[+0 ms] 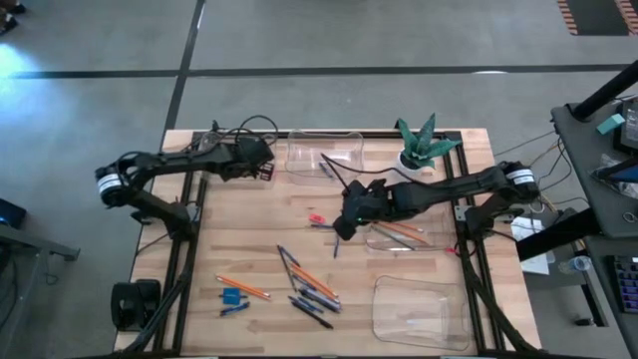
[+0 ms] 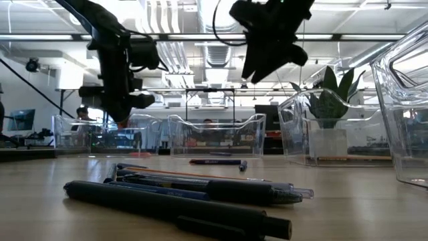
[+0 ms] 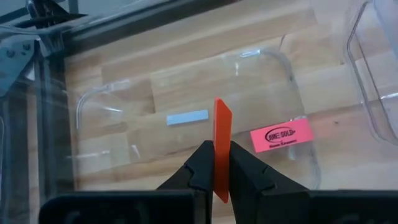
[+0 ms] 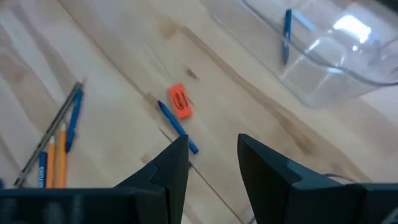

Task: Sort crayons/erasers/pens/pencils in bins
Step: Put the orange eraser into the top left transparent bin

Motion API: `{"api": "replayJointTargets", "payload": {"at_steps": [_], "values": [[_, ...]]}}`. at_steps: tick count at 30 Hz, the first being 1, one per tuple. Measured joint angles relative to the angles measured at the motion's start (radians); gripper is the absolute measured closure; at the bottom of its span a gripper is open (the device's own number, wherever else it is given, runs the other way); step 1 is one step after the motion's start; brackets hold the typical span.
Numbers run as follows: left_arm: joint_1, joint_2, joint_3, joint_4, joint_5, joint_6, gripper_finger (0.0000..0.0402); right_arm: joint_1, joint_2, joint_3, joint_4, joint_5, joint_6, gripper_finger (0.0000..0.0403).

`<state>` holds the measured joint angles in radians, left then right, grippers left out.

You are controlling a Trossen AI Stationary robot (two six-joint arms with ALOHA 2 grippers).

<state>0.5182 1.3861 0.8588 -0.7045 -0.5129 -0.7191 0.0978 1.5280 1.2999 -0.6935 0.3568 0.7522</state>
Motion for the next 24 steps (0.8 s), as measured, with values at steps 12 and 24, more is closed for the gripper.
{"api": "replayJointTargets", "payload": {"at_steps": [12, 24], "values": [[0.000, -0.086, 0.031, -0.009, 0.001, 0.050, 0.0297, -0.010, 0.048, 0.024, 0.004, -0.027, 0.035, 0.0226], [-0.040, -0.325, 0.038, 0.213, 0.174, 0.029, 0.0272, -0.031, 0.227, 0.267, -0.028, -0.038, -0.094, 0.0208]]}}
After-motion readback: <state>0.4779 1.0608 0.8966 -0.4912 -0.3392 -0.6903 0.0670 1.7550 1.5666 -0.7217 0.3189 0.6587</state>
